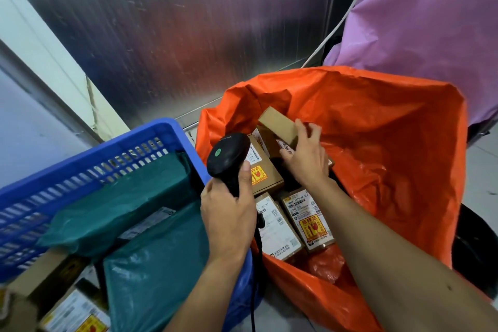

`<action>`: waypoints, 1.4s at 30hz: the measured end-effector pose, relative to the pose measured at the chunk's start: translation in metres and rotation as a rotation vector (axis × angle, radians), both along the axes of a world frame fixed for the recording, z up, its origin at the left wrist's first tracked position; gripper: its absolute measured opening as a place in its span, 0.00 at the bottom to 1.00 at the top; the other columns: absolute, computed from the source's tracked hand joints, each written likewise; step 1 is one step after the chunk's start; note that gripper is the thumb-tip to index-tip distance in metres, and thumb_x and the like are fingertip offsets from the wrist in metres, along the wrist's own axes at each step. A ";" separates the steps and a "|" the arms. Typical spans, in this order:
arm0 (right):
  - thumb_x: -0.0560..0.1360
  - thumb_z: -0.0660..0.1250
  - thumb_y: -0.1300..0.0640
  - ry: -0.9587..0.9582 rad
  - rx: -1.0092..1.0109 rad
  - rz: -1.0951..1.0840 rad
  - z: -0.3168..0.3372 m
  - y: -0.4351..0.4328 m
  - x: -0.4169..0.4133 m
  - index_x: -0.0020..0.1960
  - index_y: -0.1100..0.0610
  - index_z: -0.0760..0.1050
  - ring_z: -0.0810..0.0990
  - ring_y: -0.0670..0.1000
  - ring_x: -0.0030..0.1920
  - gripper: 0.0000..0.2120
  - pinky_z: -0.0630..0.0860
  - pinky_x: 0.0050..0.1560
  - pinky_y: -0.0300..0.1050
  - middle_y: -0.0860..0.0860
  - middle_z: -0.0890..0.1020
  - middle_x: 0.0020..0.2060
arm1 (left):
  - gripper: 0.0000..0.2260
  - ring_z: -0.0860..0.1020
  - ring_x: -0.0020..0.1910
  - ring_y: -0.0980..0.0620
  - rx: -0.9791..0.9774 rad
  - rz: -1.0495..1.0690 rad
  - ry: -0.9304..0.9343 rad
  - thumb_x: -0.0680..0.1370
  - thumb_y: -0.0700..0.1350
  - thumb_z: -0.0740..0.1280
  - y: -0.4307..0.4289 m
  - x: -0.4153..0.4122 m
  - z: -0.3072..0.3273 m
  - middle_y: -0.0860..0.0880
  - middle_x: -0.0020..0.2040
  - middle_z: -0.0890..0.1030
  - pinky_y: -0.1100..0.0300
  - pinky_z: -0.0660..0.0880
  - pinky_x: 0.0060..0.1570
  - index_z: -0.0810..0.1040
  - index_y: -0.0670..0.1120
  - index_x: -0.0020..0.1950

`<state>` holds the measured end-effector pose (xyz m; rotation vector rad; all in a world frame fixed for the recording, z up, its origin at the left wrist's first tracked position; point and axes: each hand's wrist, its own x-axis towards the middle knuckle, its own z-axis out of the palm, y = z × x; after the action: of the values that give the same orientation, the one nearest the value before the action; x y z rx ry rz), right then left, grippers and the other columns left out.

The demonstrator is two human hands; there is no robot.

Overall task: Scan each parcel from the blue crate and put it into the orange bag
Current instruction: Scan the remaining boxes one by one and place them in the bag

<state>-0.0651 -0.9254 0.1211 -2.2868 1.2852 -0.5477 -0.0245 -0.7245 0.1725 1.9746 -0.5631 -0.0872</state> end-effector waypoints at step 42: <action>0.81 0.65 0.51 0.354 0.142 0.395 0.259 0.103 -0.060 0.49 0.57 0.83 0.85 0.54 0.46 0.12 0.80 0.50 0.48 0.53 0.86 0.43 | 0.16 0.84 0.31 0.48 0.060 -0.325 0.324 0.84 0.57 0.65 0.101 0.004 0.169 0.46 0.36 0.87 0.53 0.82 0.40 0.79 0.44 0.48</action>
<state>-0.1256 -0.8219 0.3799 -2.4942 0.9363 0.0859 -0.0208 -0.6239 0.3417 1.8596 -0.6659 -0.6198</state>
